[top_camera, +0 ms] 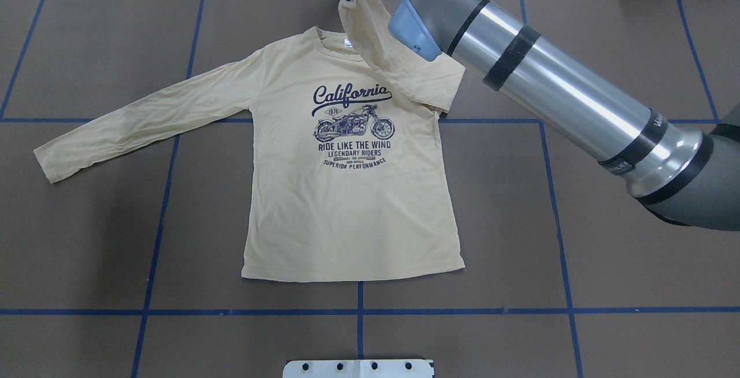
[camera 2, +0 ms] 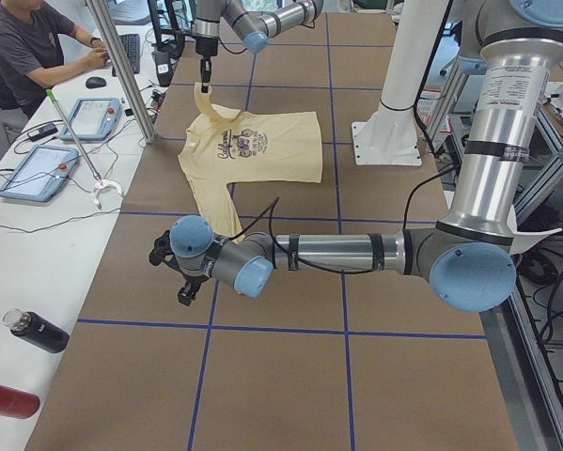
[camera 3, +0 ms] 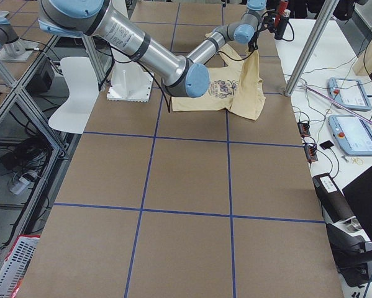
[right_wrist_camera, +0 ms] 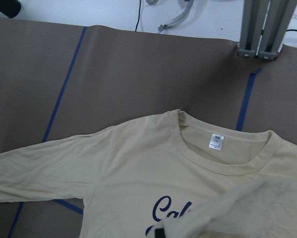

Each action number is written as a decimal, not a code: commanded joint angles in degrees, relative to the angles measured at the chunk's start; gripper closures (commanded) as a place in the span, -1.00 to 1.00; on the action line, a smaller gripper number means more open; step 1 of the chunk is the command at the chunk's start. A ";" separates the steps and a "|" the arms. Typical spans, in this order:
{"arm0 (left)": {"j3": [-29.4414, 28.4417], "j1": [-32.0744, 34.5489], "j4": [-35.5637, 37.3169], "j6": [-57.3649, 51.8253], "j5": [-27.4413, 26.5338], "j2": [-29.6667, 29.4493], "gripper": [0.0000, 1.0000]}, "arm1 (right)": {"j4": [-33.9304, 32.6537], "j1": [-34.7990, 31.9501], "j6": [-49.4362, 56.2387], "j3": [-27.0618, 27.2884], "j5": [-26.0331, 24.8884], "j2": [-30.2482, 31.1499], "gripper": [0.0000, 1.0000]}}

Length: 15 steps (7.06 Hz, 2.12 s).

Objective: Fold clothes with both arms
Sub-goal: 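Carry the grasped sleeve across the shirt toward the collar, then lay the sleeve near the collar, release, and lift the right gripper away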

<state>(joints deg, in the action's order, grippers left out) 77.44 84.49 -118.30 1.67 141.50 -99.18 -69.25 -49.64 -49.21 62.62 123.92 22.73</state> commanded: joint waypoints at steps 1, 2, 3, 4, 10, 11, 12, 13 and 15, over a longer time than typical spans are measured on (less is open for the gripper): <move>-0.27 -0.02 0.00 0.00 0.00 -0.04 -1.00 | 0.17 3.13 -0.18 -1.36 -4.81 -2.86 1.00; -0.27 -0.03 0.00 0.00 0.00 -0.04 -1.00 | 1.30 4.45 -0.18 -2.67 -6.74 -2.87 1.00; -0.36 0.06 0.00 0.00 0.00 0.04 -1.00 | 4.18 5.95 -1.31 -5.20 -8.50 -2.61 1.00; -0.44 -0.02 0.00 0.09 0.00 -0.04 -1.00 | 5.43 7.44 -2.54 -6.53 -9.74 -2.43 1.00; -1.85 -0.03 0.00 0.17 0.00 -1.27 -1.00 | 11.21 13.69 -4.48 -18.19 -20.55 -5.57 1.00; -1.94 -0.03 0.00 0.17 0.00 -1.27 -1.00 | 12.20 13.78 -4.66 -21.54 -21.78 -8.20 1.00; -1.94 -0.03 0.09 0.17 0.00 -1.27 -1.00 | 14.29 14.65 -5.01 -22.62 -24.75 -8.31 1.00; -2.03 -0.03 0.09 0.17 0.00 -1.36 -1.00 | 14.58 16.49 -5.36 -22.98 -30.35 -8.75 1.00; -2.03 -0.03 0.09 0.17 0.00 -1.45 -1.00 | 16.15 18.26 -6.68 -23.33 -36.96 -10.68 -0.95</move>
<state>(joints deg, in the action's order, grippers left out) 75.43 84.46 -118.22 1.85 141.50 -100.59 -54.38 -32.55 -55.03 39.55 91.36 13.13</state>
